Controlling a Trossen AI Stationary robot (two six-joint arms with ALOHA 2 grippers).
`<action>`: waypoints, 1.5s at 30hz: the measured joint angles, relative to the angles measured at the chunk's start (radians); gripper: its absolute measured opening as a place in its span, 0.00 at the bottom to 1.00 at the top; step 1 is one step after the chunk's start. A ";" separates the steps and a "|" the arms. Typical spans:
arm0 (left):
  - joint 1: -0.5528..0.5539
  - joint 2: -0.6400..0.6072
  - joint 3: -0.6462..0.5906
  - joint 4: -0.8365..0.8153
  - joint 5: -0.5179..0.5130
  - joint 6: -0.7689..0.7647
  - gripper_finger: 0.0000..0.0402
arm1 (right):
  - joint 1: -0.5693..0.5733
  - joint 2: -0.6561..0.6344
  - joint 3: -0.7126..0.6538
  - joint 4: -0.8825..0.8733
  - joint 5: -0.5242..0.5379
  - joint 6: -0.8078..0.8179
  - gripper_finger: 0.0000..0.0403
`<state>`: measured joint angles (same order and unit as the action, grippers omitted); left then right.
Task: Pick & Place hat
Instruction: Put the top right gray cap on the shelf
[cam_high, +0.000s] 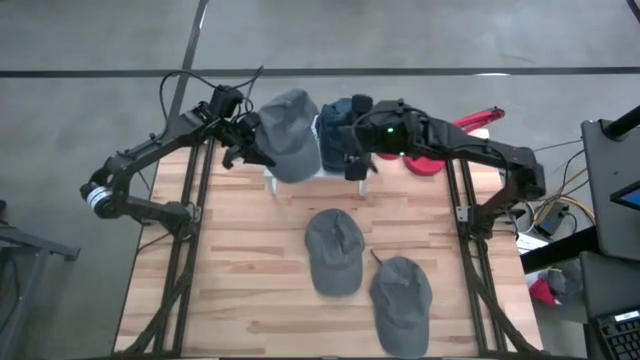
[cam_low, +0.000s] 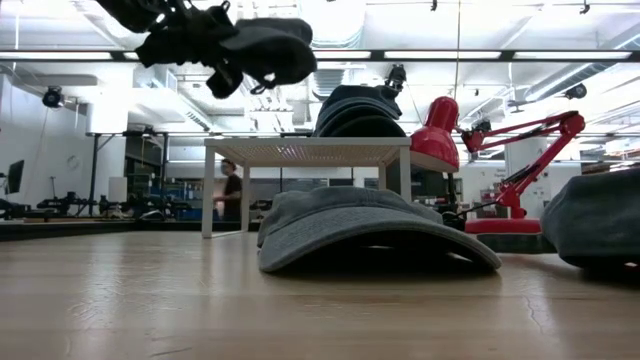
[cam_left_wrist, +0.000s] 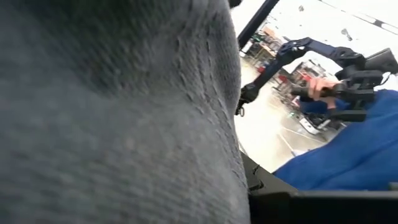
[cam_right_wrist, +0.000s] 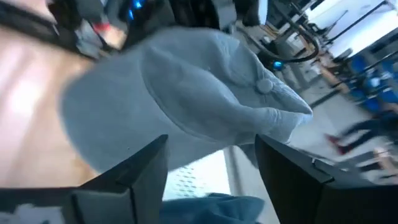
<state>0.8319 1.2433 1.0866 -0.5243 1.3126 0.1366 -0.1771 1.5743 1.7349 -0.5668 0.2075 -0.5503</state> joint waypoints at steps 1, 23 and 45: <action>-0.006 -0.001 0.002 0.000 0.005 -0.006 0.00 | 0.000 0.014 0.007 -0.001 0.014 -0.026 0.59; -0.101 -0.002 0.003 0.010 -0.049 -0.131 0.00 | 0.000 0.325 0.396 -0.255 0.054 -0.323 0.65; -0.101 -0.006 0.003 0.020 -0.018 -0.143 0.00 | 0.001 0.374 0.464 -0.351 0.054 -0.345 0.07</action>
<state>0.7307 1.2369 1.0901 -0.5040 1.2944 -0.0066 -0.1761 1.9488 2.1986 -0.9174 0.2611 -0.8950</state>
